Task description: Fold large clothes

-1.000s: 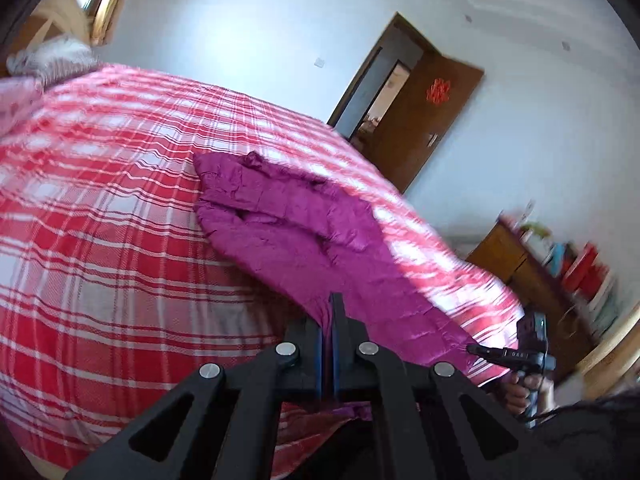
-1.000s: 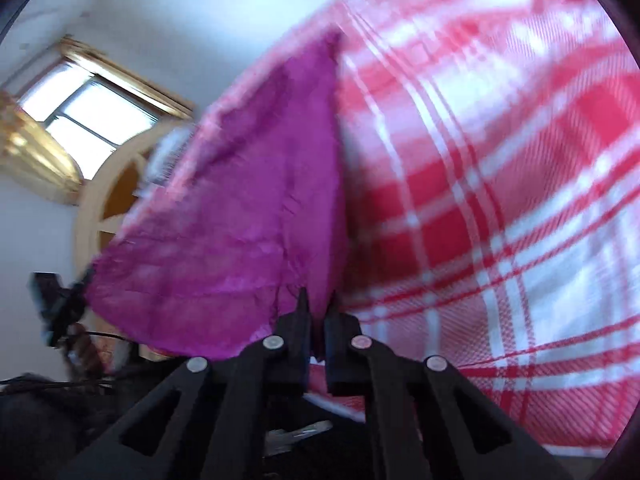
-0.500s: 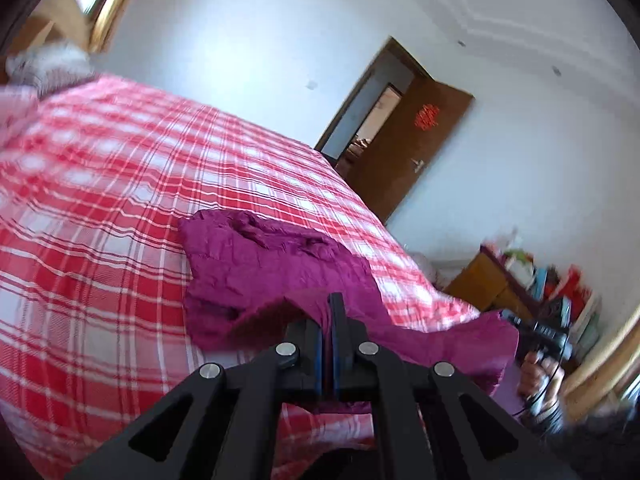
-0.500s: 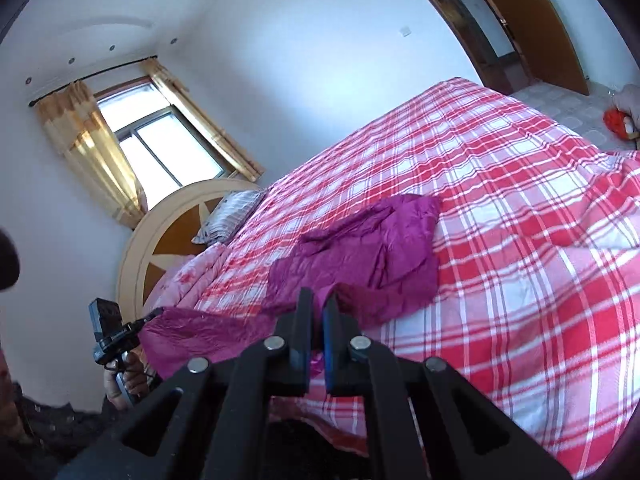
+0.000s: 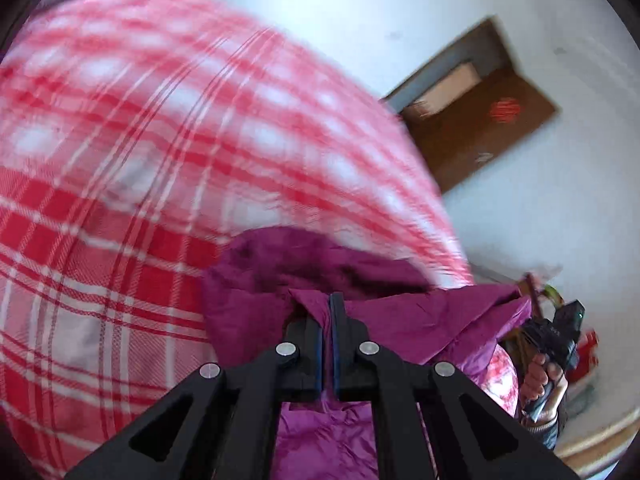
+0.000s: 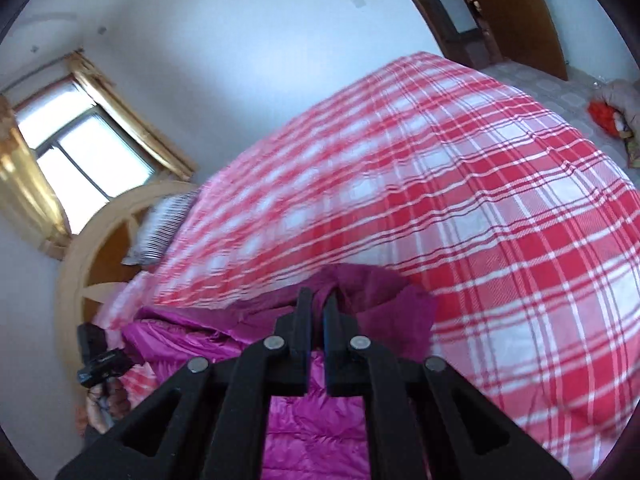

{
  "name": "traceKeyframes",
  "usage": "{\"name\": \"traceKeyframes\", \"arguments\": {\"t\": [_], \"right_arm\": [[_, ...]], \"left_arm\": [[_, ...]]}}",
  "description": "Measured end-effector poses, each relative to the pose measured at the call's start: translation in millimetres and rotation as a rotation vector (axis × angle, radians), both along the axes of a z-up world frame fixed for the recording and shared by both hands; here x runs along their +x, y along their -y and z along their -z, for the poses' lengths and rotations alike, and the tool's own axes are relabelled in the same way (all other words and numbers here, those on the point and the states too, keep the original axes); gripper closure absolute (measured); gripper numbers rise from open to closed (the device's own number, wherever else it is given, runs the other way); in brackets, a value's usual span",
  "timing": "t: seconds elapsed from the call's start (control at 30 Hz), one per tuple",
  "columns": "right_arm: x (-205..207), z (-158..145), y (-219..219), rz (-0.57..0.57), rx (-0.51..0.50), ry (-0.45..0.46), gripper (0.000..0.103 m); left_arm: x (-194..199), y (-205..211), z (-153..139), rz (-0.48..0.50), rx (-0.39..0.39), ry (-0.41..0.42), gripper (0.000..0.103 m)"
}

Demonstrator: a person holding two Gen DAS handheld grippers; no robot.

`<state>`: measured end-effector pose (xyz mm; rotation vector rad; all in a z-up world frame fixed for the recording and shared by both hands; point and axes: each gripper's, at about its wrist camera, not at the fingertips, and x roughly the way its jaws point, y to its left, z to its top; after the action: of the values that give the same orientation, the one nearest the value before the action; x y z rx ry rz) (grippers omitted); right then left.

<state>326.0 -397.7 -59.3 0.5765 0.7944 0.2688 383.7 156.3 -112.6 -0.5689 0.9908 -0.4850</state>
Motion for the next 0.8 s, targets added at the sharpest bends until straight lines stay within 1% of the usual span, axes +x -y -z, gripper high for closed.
{"name": "traceKeyframes", "arguments": {"t": [0.03,0.07,0.13,0.2,0.23,0.27,0.3,0.33,0.37,0.4,0.43,0.5,0.53,0.57,0.6,0.63,0.67,0.7,0.73,0.8], "right_arm": [[17.7,17.2,-0.7,0.005,-0.025,-0.039,0.096],[26.6,26.2,-1.0,0.01,-0.041,-0.057,0.096],[49.1,53.5,0.4,0.013,-0.046,-0.107,0.096],[61.8,72.3,4.5,0.035,-0.038,-0.144,0.095],[66.9,80.5,6.8,0.038,-0.024,-0.153,0.095],[70.3,84.3,8.3,0.05,-0.021,-0.154,0.095],[71.5,87.5,9.4,0.057,-0.012,-0.16,0.095],[72.2,91.5,11.5,0.054,0.007,-0.164,0.094],[71.5,91.5,11.4,0.05,0.017,-0.164,0.093],[70.6,90.8,12.0,0.043,0.024,-0.162,0.092],[70.6,89.9,13.5,0.04,0.022,-0.16,0.087],[69.1,85.3,19.8,0.072,0.011,-0.147,0.058],[64.4,80.2,26.2,0.117,0.0,-0.131,0.026],[60.4,75.0,30.8,0.156,-0.007,-0.109,0.02],[56.7,69.5,33.3,0.174,-0.02,-0.087,0.02],[52.1,62.5,31.8,0.183,-0.057,-0.079,0.021],[47.6,55.7,26.8,0.193,-0.101,-0.08,0.023],[40.6,47.7,18.9,0.193,-0.139,-0.081,0.023],[28.8,36.9,4.3,0.165,-0.155,-0.064,0.023],[16.0,24.3,-22.1,0.087,-0.155,-0.023,0.023]], "left_arm": [[8.8,0.8,10.3,-0.008,-0.006,-0.041,0.099],[14.5,0.5,18.7,-0.022,-0.02,-0.076,0.099],[27.5,-0.1,28.7,-0.048,-0.062,-0.142,0.096],[33.5,-0.3,23.6,-0.059,-0.114,-0.151,0.092],[34.4,-1.3,18.8,-0.067,-0.13,-0.14,0.083],[34.1,-3.5,14.3,-0.075,-0.144,-0.126,0.066],[33.1,-7.7,8.1,-0.097,-0.164,-0.102,0.054],[32.7,-12.6,4.1,-0.126,-0.168,-0.085,0.03],[30.3,-20.5,0.3,-0.164,-0.172,-0.063,0.019],[25.4,-30.1,-4.4,-0.207,-0.197,-0.023,0.019],[22.4,-36.9,-7.2,-0.22,-0.215,0.01,0.019],[12.9,-45.7,-10.8,-0.272,-0.181,0.056,0.019],[10.8,-44.0,-12.2,-0.272,-0.16,0.071,0.019],[6.1,-37.6,-14.2,-0.259,-0.121,0.087,0.019],[3.0,-29.6,-16.4,-0.244,-0.086,0.104,0.019],[1.4,-19.1,-17.7,-0.224,-0.05,0.122,0.019],[-3.8,-2.7,-20.4,-0.192,0.01,0.143,0.019],[-9.7,8.9,-22.0,-0.168,0.044,0.16,0.019],[-18.1,28.5,-23.8,-0.122,0.085,0.195,0.019],[-33.3,66.6,-25.0,-0.042,0.205,0.241,0.019]]}}
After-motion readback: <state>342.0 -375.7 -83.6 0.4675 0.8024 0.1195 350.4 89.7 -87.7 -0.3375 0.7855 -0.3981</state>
